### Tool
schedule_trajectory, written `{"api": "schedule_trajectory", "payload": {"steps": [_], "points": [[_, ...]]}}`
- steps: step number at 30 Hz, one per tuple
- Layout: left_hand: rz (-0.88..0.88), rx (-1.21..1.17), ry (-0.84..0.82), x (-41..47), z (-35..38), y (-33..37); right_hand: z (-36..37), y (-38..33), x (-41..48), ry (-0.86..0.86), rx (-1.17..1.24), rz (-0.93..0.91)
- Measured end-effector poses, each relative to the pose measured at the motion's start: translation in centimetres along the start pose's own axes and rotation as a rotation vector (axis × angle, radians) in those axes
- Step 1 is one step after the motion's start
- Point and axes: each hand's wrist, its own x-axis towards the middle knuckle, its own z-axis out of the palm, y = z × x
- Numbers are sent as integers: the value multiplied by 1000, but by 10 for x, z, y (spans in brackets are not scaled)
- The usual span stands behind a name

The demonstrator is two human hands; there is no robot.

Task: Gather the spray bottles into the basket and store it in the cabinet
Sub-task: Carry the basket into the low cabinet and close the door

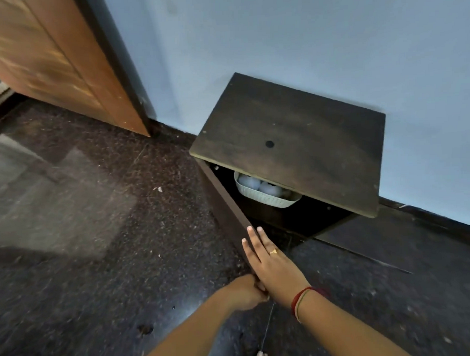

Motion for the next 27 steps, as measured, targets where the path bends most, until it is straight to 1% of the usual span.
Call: {"api": "schedule_trajectory", "payload": {"steps": [2,5,7,10,11,13,15,19,25,27], "points": [[-26,23,101,13,-5,8,8,7,-14,70,-60,-54],[-70,83,272,28,-19,12,21,17,-30,87,-98,-89],[-42,169,366,34,-28,15,23,27,-33,77,-81,-35],[28,425,472,42,-41,28,26,46,-31,59,-72,77],[50,479,502,45,-44,34,27,54,-30,22,-50,114],[68,523,519,52,-49,44,28,65,-27,10,-49,180],[56,523,501,57,-52,52,28,75,-23,24,-48,234],[36,530,477,66,-61,65,23,95,-8,90,-36,350],[43,571,493,71,-78,72,25,103,2,67,-68,385],[50,579,493,66,-77,68,24,97,3,70,-36,414]]}}
